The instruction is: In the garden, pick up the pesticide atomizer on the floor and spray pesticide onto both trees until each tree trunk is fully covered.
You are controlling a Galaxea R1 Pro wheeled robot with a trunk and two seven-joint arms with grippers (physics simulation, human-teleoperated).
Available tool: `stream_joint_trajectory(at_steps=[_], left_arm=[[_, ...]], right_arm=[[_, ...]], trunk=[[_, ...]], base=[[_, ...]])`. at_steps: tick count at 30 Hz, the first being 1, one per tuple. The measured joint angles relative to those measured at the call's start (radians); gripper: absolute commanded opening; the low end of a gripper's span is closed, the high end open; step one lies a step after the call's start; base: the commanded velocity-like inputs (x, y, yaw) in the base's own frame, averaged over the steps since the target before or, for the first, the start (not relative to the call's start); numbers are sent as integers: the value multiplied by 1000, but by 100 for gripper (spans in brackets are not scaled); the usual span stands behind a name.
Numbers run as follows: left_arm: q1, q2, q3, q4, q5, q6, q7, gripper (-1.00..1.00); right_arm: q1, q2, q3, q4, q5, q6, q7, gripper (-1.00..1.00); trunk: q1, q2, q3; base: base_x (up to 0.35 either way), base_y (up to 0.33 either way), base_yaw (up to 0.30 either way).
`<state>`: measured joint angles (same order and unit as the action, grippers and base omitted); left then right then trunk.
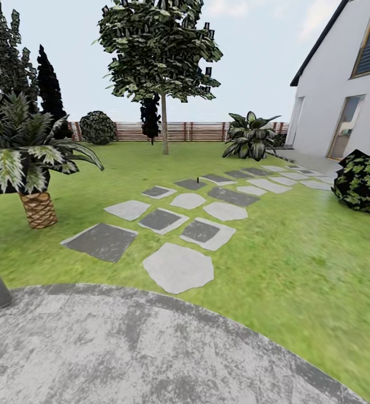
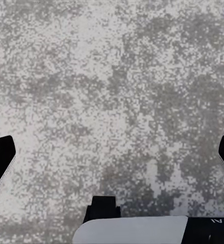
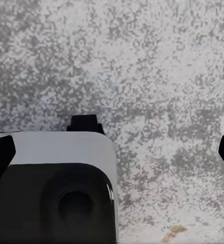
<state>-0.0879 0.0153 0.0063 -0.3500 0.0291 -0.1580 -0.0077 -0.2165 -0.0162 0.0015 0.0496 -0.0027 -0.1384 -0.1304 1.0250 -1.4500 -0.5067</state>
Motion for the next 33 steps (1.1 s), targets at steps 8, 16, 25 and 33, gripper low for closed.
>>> stream_joint_trajectory(at_steps=[8, 16, 25, 33], left_arm=[[-1, 0, 1, 0, 0, 0, 0, 100], [0, 1, 1, 0, -1, 0, 0, 100], [0, 2, 1, 2, -1, 0, 0, 100], [-1, 2, 1, 2, -1, 0, 0, 100]], right_arm=[[0, 0, 0, 5, 0, 0, 0, 100], [0, 0, 0, 5, 0, 0, 0, 100], [0, -1, 0, 5, 0, 0, 0, 100], [0, -1, 0, 5, 0, 0, 0, 100]], trunk=[[0, 0, 0], [0, 0, 0], [0, 0, 0], [0, 0, 0]], base=[[350, 0, 0], [337, 0, 0], [331, 0, 0], [331, 0, 0]])
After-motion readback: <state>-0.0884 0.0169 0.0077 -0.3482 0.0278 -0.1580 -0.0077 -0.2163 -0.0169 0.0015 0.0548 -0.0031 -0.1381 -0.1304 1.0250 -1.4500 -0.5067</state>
